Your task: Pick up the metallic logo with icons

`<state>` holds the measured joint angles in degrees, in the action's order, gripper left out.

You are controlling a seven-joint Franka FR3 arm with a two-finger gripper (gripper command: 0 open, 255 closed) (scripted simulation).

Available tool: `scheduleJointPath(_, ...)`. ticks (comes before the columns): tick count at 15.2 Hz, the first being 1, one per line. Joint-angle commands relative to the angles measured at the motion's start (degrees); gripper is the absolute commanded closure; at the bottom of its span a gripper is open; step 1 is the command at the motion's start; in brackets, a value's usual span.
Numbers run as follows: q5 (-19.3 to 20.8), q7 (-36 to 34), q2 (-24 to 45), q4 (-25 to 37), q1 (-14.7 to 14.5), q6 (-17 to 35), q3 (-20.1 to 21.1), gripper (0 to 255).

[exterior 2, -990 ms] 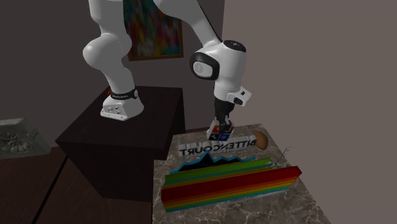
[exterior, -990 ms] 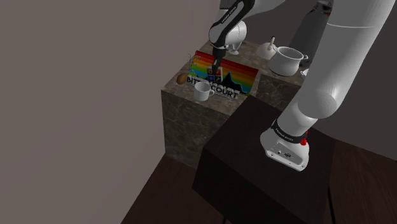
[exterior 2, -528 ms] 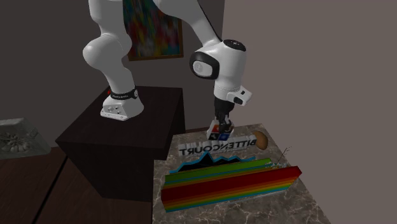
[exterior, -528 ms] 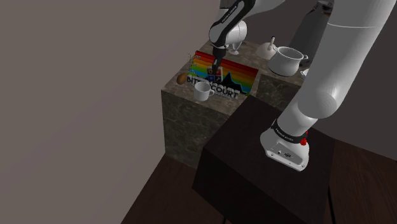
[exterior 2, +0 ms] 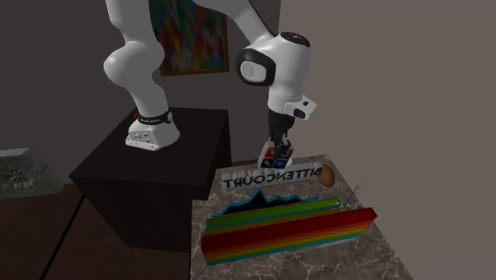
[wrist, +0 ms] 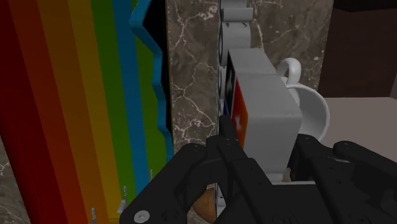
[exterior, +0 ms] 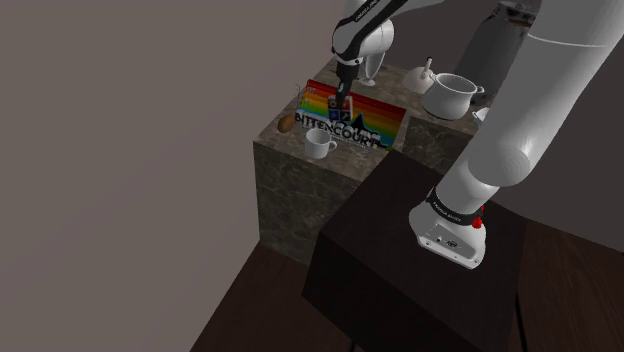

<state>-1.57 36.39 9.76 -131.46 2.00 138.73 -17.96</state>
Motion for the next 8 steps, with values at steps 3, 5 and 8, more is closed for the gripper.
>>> scheduleJointPath(3,1.14,-0.79,-2.48,0.81,-0.26,-3.12,-0.27,255)
scheduleJointPath(5,1.63,-1.1,-3.62,1.21,-0.35,-4.6,-0.37,255)
scheduleJointPath(8,1.9,-1.27,-4.26,1.45,-0.38,-5.46,-0.41,255)
